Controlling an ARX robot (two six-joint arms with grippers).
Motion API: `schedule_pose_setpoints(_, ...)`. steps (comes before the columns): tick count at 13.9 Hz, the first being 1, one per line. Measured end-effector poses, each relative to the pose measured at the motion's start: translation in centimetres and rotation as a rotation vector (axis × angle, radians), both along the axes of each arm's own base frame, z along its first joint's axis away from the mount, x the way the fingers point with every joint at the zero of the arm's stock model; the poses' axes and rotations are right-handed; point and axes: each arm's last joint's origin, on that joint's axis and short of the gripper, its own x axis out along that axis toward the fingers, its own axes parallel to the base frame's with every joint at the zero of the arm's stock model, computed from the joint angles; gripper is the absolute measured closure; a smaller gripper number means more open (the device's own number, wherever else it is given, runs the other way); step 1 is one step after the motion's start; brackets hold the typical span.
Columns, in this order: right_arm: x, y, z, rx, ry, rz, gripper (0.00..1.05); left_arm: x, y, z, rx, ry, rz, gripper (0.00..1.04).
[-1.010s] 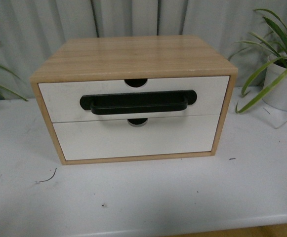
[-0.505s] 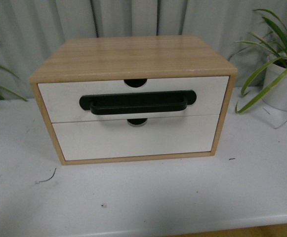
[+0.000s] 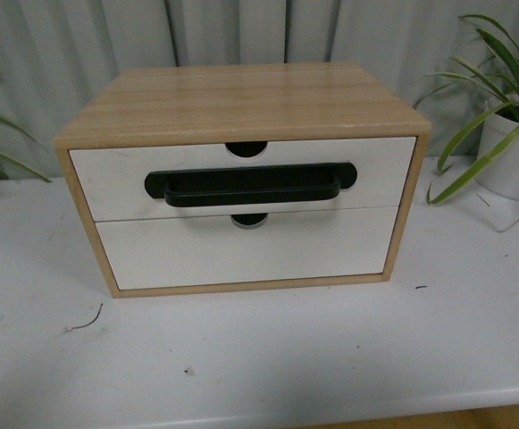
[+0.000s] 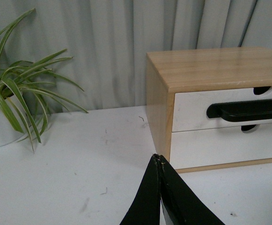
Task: Close drawer sideways
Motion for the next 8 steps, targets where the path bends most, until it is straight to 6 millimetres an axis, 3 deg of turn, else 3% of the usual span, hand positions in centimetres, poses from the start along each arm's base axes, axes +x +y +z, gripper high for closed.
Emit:
schedule_pose_setpoints(1,0.0,0.0,0.0,0.0,0.0,0.0,1.02,0.0,0.0,0.0,0.0,0.0,0.0,1.03)
schedule_pose_setpoints(2,0.0,0.0,0.0,0.0,0.0,0.0,0.89,0.0,0.0,0.0,-0.002,0.0,0.0,0.95)
schedule_pose_setpoints(8,0.0,0.0,0.0,0.0,0.0,0.0,0.06,0.0,0.0,0.0,-0.001,0.0,0.0,0.12)
